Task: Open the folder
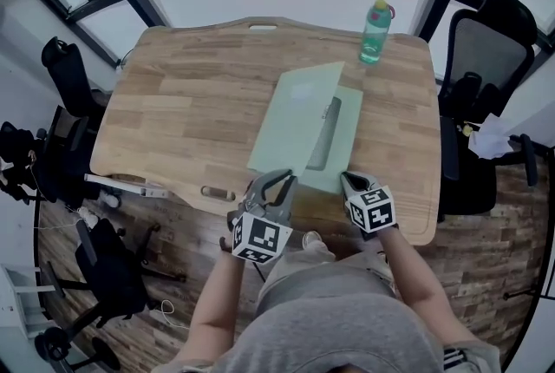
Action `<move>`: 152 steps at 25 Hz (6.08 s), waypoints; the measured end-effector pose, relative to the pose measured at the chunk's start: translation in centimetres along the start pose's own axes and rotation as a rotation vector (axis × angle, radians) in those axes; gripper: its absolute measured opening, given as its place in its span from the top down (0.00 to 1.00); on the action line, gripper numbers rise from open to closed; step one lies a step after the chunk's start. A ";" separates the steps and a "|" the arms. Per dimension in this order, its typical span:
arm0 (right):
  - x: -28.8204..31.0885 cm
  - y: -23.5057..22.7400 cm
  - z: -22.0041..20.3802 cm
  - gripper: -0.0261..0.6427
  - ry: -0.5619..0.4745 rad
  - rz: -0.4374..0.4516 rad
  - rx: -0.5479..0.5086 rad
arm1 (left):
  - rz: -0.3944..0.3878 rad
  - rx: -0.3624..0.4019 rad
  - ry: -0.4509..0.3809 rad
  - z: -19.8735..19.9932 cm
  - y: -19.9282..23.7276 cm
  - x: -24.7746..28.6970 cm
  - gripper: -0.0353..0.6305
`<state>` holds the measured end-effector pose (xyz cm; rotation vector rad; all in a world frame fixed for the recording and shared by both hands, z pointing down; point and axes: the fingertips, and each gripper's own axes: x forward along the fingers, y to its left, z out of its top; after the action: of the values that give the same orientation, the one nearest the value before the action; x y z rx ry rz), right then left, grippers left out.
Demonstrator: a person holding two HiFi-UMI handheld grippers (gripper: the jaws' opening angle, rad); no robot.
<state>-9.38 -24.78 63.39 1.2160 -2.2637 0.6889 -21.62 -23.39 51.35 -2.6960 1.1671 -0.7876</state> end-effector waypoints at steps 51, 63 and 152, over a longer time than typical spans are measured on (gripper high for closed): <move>0.1 0.3 0.2 0.96 0.033 -0.028 0.024 | 0.666 -0.713 0.275 -21.1 20.2 -2.9 0.74; -0.1 0.2 0.1 0.96 0.029 -0.041 0.042 | 0.648 -0.747 0.429 -26.2 18.3 -1.3 0.63; -28.7 9.6 -2.1 0.96 -0.368 0.316 -0.156 | 0.477 -0.724 -0.032 3.8 -20.7 -13.3 0.95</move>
<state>-3.12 -1.27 45.29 0.9837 -2.7955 0.4084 -13.85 0.13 48.44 -2.6620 2.3226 -0.2717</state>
